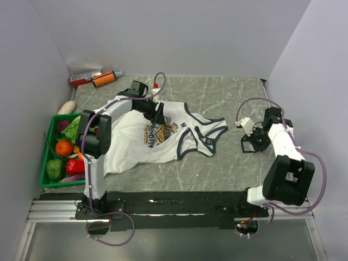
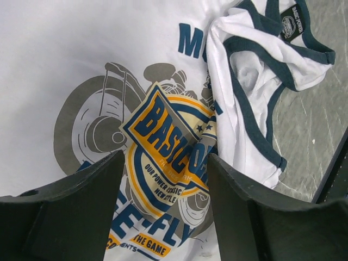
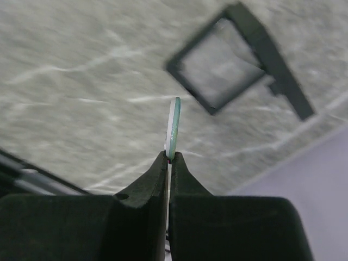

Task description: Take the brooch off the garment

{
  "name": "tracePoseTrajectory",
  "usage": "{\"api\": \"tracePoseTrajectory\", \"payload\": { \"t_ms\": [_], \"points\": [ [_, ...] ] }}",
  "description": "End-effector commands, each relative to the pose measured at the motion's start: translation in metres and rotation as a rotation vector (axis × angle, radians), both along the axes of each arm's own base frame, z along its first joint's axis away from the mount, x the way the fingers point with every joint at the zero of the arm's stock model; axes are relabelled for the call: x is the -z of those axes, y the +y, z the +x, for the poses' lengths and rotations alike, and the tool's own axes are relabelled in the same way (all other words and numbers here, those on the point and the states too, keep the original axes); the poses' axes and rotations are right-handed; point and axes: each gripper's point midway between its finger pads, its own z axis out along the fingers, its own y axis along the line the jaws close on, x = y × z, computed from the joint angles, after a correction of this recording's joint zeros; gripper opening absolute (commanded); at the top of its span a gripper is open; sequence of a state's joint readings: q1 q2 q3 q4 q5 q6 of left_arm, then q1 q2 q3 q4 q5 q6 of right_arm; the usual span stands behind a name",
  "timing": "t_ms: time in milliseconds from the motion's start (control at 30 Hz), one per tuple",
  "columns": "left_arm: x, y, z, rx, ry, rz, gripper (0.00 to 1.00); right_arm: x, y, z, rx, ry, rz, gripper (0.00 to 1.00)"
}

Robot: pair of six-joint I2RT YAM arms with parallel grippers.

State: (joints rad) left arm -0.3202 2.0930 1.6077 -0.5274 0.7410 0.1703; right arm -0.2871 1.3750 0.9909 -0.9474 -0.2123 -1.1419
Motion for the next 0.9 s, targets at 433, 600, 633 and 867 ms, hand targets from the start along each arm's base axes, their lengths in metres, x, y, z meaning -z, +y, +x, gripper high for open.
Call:
{"api": "tracePoseTrajectory", "payload": {
  "t_ms": [433,600,633,867],
  "points": [
    [-0.010,-0.008,-0.005,0.012,-0.013,-0.020,0.68,0.013,-0.055,0.071,0.058,-0.060,-0.257,0.00],
    [-0.008,-0.010,-0.009,0.020,-0.004,-0.017,0.68,0.017,-0.043,0.071,0.038,-0.049,-0.231,0.00],
    [-0.008,-0.011,-0.010,0.021,-0.004,-0.017,0.68,0.018,-0.042,0.070,0.040,-0.049,-0.228,0.00],
    [-0.007,-0.013,-0.008,0.019,-0.001,-0.021,0.68,0.027,-0.030,0.068,0.029,-0.031,-0.221,0.00]
  ]
}}
